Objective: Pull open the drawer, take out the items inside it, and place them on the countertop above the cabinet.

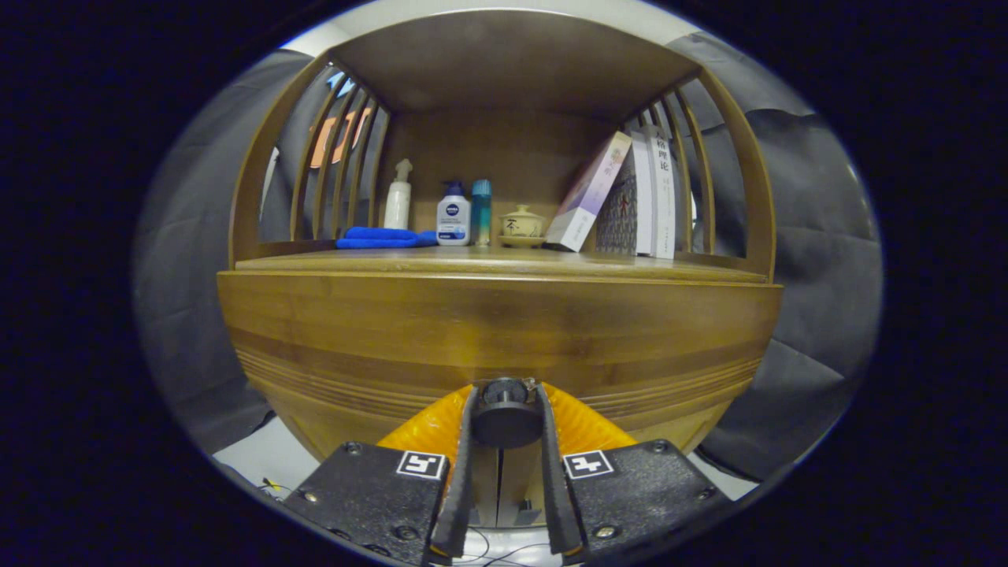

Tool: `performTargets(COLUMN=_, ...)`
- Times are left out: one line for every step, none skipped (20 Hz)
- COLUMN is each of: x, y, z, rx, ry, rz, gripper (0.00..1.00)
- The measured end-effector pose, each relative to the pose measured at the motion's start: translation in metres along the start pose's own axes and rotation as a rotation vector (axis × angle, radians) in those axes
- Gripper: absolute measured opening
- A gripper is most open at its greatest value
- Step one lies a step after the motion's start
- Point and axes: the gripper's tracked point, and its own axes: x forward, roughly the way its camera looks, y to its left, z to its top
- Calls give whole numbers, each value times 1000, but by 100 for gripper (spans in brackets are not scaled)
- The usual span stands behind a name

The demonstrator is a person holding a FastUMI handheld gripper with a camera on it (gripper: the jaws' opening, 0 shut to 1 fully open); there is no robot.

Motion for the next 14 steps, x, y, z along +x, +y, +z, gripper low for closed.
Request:
performTargets(x=-6, y=-1, z=-1, rx=1, ry=-1, rz=2, gripper=41)
performTargets(x=-11, y=-1, z=-2, rx=2, ry=1, rz=5, gripper=41)
performTargets(x=-17, y=-2, z=-3, rx=6, ry=3, rz=6, gripper=41)
performTargets(x=-23, y=-2, z=-5, rx=11, ry=5, rz=10, gripper=41)
performTargets(x=-30, y=-3, z=-6, rx=16, ry=7, rz=13, gripper=41)
performTargets(x=-37, y=-4, z=-8, rx=17, ry=7, rz=15, gripper=41)
performTargets(x=-43, y=-5, z=-10, rx=16, ry=7, rz=17, gripper=41)
performTargets(x=-50, y=-5, z=-11, rx=16, ry=7, rz=18, gripper=41)
performTargets(x=-57, y=-5, z=-13, rx=14, ry=5, rz=20, gripper=41)
performTargets(x=-63, y=-5, z=-14, rx=14, ry=2, rz=23, gripper=41)
performTargets(x=-70, y=-5, z=-15, rx=12, ry=0, rz=26, gripper=41)
performTargets(x=-76, y=-6, z=-17, rx=11, ry=-2, rz=28, gripper=41)
performTargets(x=-82, y=-6, z=-18, rx=16, ry=-3, rz=31, gripper=41)
performTargets(x=-88, y=-6, z=-19, rx=19, ry=-3, rz=32, gripper=41)
